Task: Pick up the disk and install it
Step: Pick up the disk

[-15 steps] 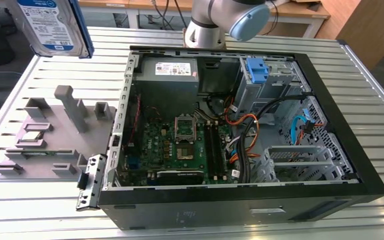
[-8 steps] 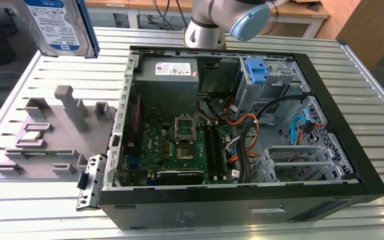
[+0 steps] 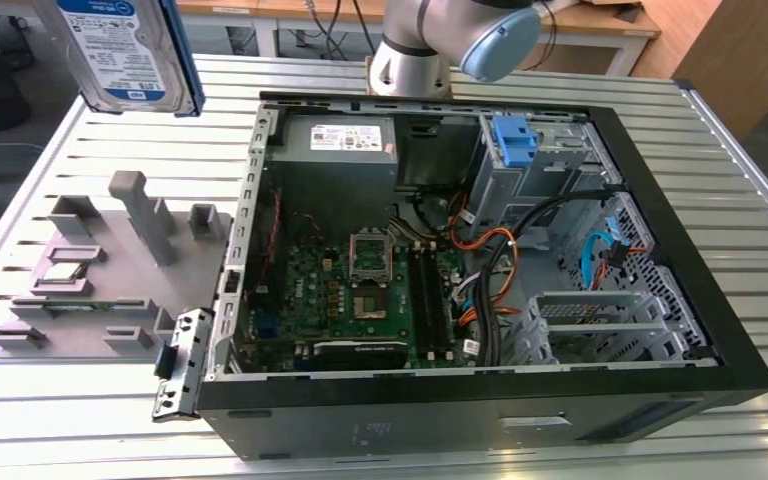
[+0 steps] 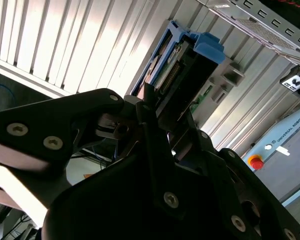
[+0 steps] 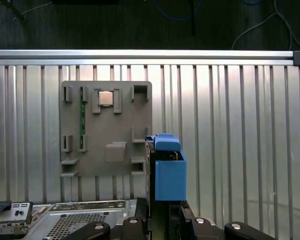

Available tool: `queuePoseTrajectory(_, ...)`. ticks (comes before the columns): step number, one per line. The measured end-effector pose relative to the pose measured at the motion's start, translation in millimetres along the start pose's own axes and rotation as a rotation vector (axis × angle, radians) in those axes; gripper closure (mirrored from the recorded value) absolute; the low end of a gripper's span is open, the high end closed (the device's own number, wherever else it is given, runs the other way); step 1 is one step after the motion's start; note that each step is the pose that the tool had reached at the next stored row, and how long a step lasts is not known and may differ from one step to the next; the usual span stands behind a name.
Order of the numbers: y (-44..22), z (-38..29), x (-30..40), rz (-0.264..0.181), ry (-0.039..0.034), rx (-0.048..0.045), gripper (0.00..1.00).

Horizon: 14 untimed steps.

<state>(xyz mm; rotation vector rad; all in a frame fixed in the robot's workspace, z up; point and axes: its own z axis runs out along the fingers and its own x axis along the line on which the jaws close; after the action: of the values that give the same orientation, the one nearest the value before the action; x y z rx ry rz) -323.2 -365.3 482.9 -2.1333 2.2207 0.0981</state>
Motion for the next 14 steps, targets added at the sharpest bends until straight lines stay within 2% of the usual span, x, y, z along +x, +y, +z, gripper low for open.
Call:
queuePoseTrajectory(10,-1.1,-4.3,-0.4,0.0,-0.0001,-0.0021,0.65)
queuePoseTrajectory(14,-2.1,-4.5,-0.5,0.0,-0.0027,-0.0025,0.65)
